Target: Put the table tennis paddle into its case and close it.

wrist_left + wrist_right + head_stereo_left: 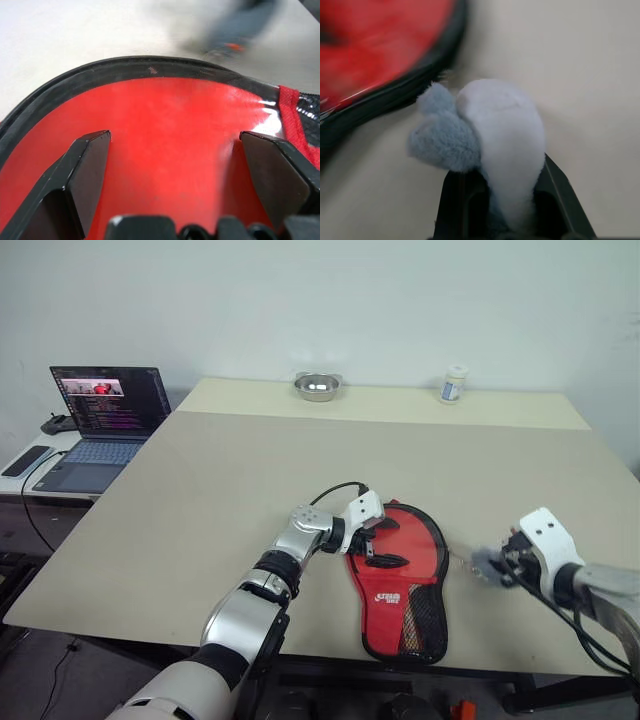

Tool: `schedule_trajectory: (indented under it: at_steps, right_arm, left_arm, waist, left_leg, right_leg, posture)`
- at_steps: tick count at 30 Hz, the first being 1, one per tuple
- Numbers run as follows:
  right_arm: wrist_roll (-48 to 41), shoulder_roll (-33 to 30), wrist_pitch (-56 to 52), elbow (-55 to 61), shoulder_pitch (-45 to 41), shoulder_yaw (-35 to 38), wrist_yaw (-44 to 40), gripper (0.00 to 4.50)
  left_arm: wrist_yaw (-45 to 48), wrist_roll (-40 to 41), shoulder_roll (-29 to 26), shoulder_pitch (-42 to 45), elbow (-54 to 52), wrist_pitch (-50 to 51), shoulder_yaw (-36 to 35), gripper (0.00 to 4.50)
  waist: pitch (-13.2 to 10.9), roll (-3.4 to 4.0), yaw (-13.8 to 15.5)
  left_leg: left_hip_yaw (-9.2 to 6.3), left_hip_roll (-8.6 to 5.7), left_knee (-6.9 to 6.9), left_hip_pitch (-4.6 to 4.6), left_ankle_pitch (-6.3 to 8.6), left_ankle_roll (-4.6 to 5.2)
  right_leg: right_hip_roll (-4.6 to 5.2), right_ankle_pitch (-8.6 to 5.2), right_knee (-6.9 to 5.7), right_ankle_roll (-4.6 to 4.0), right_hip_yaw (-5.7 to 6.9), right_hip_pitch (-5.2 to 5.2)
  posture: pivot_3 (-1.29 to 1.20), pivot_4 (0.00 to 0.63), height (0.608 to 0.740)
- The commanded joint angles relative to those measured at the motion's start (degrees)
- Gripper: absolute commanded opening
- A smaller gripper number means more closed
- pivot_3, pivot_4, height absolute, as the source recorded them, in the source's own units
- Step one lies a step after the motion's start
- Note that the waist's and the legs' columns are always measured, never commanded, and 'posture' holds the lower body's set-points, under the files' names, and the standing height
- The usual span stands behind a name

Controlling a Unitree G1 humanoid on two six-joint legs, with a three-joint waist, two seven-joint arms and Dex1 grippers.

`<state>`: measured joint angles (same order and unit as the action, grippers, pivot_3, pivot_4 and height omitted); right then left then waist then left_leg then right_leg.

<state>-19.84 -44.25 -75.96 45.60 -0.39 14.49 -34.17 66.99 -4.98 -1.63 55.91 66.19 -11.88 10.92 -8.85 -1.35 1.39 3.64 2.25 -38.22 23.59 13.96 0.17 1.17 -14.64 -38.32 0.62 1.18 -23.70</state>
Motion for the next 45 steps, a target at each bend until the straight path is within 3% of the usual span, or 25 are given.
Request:
schedule_trajectory:
  at_steps: [1,6,17,24,27,28,31,38,40,45]
  right_arm:
    - [-3.12,-2.41,-4.88,8.14,2.32,4.91,-1.74,0.36]
    - [-8.24,-6.96,-6.01,14.33,12.33,8.71,-5.11,0.36]
    - [-22.07,-15.99,8.45,14.4,34.49,17.66,-3.75,0.34]
    - [-19.23,-13.89,7.77,13.5,28.89,12.87,3.89,0.33]
    - [-21.73,-12.96,6.57,12.44,26.29,15.24,2.53,0.33]
    - [-21.98,-12.74,6.07,12.12,25.56,15.94,2.33,1.05]
    - [-24.8,-12.85,4.93,11.1,23.41,18.09,0.23,1.86]
    - [-33.8,-14.79,2.79,4.11,12.95,22.73,-4.27,4.32]
    - [-35.02,-14.65,4.16,-0.73,5.74,21.15,-3.39,4.46]
    - [-27.58,-9.31,8.95,-14.77,-13.6,6.48,3.64,4.46]
  left_arm:
    - [-0.76,-2.99,1.62,-1.3,3.53,0.48,2.65,4.5]
    - [-2.48,-3.94,3.12,-1.0,4.51,0.26,2.8,4.5]
    - [-5.42,-5.0,3.76,-1.61,5.27,0.23,3.54,4.5]
    - [-6.7,-5.16,4.06,-1.79,5.45,0.29,3.84,4.5]
    - [-6.97,-4.58,3.95,-1.54,5.38,0.36,3.32,4.5]
    - [-7.03,-4.41,3.89,-1.47,5.37,0.37,3.16,4.5]
    - [-7.02,-3.3,3.8,-1.1,4.88,0.23,2.15,4.5]
    - [-5.91,-0.42,3.68,0.34,2.32,0.42,-0.96,4.5]
    - [-5.07,0.76,3.1,0.91,0.76,0.43,-1.96,4.5]
    - [-0.37,4.1,-0.35,1.53,-4.45,2.04,-4.34,4.5]
  waist:
    - [0.03,0.03,-0.07]
    - [0.15,0.05,0.42]
    - [0.82,-0.04,1.83]
    - [0.94,-0.2,1.69]
    - [0.83,-0.38,1.5]
    - [0.82,-0.4,1.46]
    - [0.82,-0.39,1.4]
    - [0.78,-0.36,0.65]
    - [0.74,-0.37,0.09]
    - [0.16,-0.52,-0.86]
  left_leg:
    - [-0.05,0.05,0.02,-0.14,0.0,0.0]
    - [-0.29,-0.07,0.14,-0.15,0.02,0.01]
    - [-0.71,-0.9,0.13,0.28,0.53,0.84]
    - [-0.98,-0.98,0.07,0.13,0.61,0.87]
    - [-1.05,-0.97,0.06,-0.1,0.61,0.86]
    - [-1.05,-0.94,0.07,-0.17,0.61,0.86]
    - [-1.05,-0.91,0.07,-0.22,0.61,0.86]
    - [-1.01,-0.87,0.07,-0.25,0.6,0.86]
    - [-0.97,-0.86,0.05,-0.25,0.6,0.86]
    - [-0.86,-0.63,0.07,-0.25,0.57,0.86]
  right_leg:
    - [-0.02,0.02,0.22,0.03,0.07,0.22]
    - [0.07,0.02,0.63,0.05,0.29,0.53]
    - [0.93,-0.36,1.36,0.76,0.89,0.88]
    - [1.04,-0.48,1.43,0.95,1.04,1.22]
    - [1.04,-0.48,1.42,0.94,1.09,1.43]
    - [1.04,-0.48,1.4,0.93,1.09,1.48]
    - [1.03,-0.48,1.36,0.92,1.1,1.51]
    - [1.02,-0.46,1.32,0.89,1.06,1.51]
    - [1.03,-0.42,1.32,0.86,1.03,1.5]
    - [1.01,-0.22,1.34,0.67,0.93,1.37]
  posture:
    - [0.0,0.15,0.74]
    - [0.0,0.15,0.74]
    - [0.0,0.15,0.74]
    - [0.0,0.15,0.74]
    - [0.0,0.15,0.74]
    - [0.0,0.15,0.74]
    - [0.0,0.15,0.74]
    - [0.0,0.15,0.74]
    - [0.0,0.15,0.74]
    - [0.0,0.15,0.74]
